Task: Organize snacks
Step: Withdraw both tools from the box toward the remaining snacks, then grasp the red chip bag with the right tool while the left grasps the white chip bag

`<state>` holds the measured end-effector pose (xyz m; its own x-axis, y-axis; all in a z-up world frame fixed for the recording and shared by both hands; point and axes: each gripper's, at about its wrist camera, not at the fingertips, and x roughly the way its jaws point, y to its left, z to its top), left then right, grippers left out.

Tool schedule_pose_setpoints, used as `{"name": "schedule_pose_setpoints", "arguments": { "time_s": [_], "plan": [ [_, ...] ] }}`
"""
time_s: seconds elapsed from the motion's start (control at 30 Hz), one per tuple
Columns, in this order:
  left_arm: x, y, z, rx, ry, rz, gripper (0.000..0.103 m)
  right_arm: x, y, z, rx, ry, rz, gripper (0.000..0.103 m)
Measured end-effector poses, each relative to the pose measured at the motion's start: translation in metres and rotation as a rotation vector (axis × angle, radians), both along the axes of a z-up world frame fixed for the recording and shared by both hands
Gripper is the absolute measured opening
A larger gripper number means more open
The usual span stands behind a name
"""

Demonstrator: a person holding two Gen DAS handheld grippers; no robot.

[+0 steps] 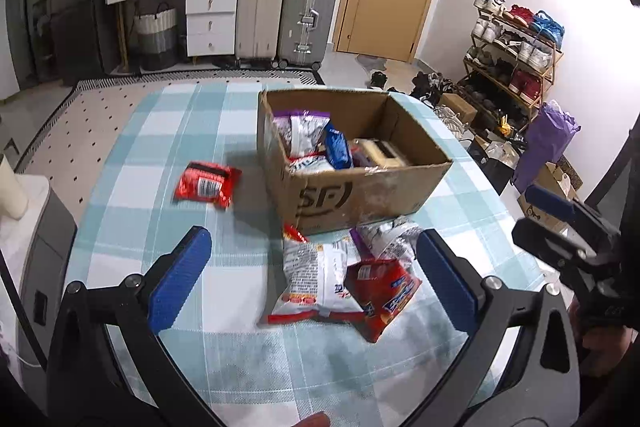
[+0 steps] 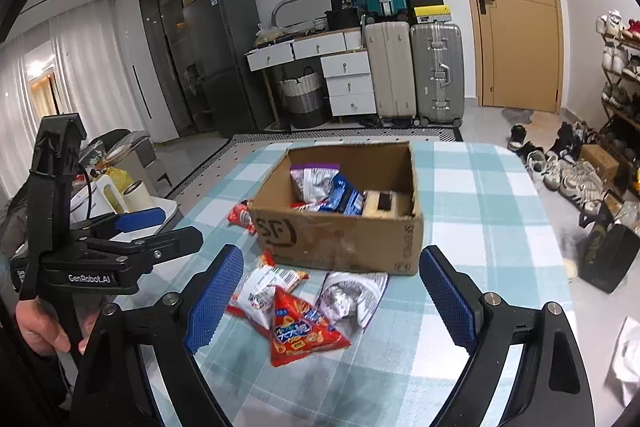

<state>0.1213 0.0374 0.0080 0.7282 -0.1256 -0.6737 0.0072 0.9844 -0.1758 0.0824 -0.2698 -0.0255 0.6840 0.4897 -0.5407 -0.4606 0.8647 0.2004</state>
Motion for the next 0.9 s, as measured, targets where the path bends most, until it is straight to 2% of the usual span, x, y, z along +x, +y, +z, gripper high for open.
{"name": "schedule_pose_setpoints", "arguments": {
  "time_s": [0.1, 0.2, 0.4, 0.53, 0.9],
  "plan": [
    [0.0, 0.006, -0.014, -0.027, -0.003, 0.042, 0.102, -0.003, 0.004, -0.011, 0.01, 0.004, 0.032, 0.091],
    [0.005, 0.01, -0.033, -0.064, 0.032, 0.051, 0.102, -0.006, 0.013, -0.026, 0.001, 0.008, 0.057, 0.091],
    [0.009, 0.009, -0.06, -0.06, 0.081, 0.055, 0.102, -0.004, 0.031, -0.055, -0.027, 0.053, 0.102, 0.09],
    [0.01, 0.01, -0.076, -0.063, 0.111, 0.06, 0.102, 0.003, 0.039, -0.074, -0.019, 0.093, 0.129, 0.082],
    [0.007, 0.015, -0.1, -0.082, 0.167, 0.055, 0.102, 0.019, 0.052, -0.109, -0.03, 0.168, 0.164, 0.072]
  ]
}}
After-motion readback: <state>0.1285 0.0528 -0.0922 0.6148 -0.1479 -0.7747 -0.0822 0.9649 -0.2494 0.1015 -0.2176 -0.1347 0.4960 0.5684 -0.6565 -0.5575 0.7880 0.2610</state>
